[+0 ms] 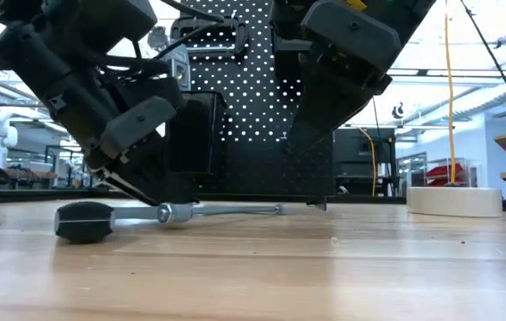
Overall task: Hang tools onto peg board
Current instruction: Hang the gray hacksaw on the peg board
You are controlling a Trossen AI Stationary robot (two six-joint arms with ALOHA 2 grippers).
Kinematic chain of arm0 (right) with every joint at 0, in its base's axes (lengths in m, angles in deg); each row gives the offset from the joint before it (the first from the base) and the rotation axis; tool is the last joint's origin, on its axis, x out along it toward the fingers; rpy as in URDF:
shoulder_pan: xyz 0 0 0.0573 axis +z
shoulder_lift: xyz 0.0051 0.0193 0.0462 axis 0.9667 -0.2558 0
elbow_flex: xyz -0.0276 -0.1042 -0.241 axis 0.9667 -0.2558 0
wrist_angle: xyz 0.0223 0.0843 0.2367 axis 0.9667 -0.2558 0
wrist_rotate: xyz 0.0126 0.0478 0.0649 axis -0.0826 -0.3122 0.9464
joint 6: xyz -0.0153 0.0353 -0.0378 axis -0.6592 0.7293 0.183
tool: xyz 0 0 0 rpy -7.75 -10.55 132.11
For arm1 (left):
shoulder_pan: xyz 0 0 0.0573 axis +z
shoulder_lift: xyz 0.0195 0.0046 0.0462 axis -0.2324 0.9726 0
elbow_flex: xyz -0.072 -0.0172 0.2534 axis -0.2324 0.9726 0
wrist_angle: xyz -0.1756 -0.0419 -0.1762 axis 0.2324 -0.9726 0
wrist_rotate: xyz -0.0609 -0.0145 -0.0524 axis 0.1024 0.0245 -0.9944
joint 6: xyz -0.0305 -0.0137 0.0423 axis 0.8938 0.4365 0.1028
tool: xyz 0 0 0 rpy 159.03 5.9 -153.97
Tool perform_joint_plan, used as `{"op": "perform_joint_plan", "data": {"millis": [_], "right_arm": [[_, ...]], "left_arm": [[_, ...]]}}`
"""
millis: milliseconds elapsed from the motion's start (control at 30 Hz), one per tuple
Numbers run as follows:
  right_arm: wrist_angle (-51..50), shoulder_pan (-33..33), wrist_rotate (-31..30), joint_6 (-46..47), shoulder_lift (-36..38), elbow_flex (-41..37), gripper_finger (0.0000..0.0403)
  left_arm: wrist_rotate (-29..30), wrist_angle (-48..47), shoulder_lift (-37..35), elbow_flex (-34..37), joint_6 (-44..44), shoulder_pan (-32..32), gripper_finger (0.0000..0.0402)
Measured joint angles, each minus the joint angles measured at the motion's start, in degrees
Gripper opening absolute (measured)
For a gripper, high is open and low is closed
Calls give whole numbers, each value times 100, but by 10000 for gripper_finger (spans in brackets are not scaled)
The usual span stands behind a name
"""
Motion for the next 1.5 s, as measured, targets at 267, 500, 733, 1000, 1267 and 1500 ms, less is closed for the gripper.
{"op": "perform_joint_plan", "data": {"millis": [267, 500, 733, 1000, 1267, 1500], "right_arm": [[2, 3, 113, 0, 3, -4, 183], [-39, 3, 133, -14, 4, -4, 183], [-48, 3, 136, 17, 4, -4, 183], [-120, 26, 442, 123, 19, -4, 183], [-520, 220, 432, 401, 365, -4, 183], [-538, 494, -51, 513, 953, -4, 183]], "left_arm": [[-438, 122, 224, -20, -109, 33, 143], [-801, -193, 228, -33, -835, -109, 143], [-811, -201, 232, -31, -936, -120, 116], [-953, -367, 263, -366, -1608, -167, 19], [-1177, -825, 292, -857, -2000, -306, 22], [-777, -1374, 295, -1404, -2447, -531, 21]]}}
